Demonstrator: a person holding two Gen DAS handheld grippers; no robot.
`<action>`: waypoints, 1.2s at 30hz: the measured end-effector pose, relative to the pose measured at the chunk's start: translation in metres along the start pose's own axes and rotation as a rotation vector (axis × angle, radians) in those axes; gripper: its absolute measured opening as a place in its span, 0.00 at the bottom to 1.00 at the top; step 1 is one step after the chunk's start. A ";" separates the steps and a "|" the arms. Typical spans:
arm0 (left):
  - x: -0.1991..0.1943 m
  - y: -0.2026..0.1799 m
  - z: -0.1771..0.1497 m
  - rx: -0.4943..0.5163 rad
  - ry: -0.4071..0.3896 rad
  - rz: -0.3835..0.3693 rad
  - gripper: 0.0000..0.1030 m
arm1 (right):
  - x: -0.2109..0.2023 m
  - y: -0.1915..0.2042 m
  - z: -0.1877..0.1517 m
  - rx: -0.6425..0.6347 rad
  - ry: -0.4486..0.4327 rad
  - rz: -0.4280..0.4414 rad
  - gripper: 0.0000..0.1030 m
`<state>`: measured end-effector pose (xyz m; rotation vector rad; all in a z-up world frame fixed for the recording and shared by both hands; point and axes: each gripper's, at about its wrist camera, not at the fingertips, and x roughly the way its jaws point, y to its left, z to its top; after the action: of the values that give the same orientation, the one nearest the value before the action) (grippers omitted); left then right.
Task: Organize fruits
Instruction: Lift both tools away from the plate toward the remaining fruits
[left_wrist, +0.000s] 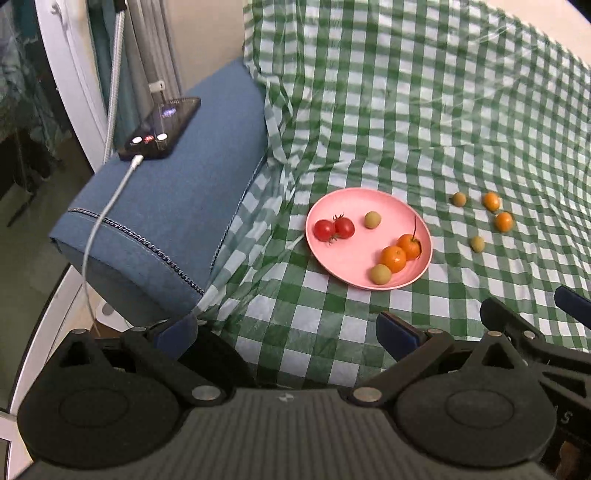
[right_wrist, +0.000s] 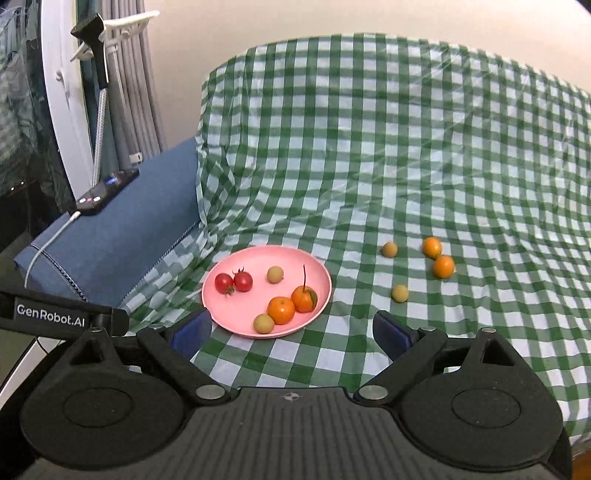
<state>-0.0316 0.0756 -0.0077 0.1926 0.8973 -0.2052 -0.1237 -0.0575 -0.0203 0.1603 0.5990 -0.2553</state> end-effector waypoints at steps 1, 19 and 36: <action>-0.004 0.001 -0.001 -0.002 -0.008 0.000 1.00 | -0.004 0.001 0.001 -0.007 -0.010 -0.002 0.92; -0.014 0.004 -0.009 0.013 -0.017 0.008 1.00 | -0.013 0.001 -0.003 0.001 -0.044 -0.015 0.96; 0.015 -0.008 0.002 0.048 0.066 0.046 1.00 | 0.006 -0.018 -0.010 0.064 -0.007 0.001 0.97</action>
<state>-0.0228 0.0660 -0.0187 0.2656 0.9533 -0.1784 -0.1292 -0.0738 -0.0336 0.2210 0.5842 -0.2739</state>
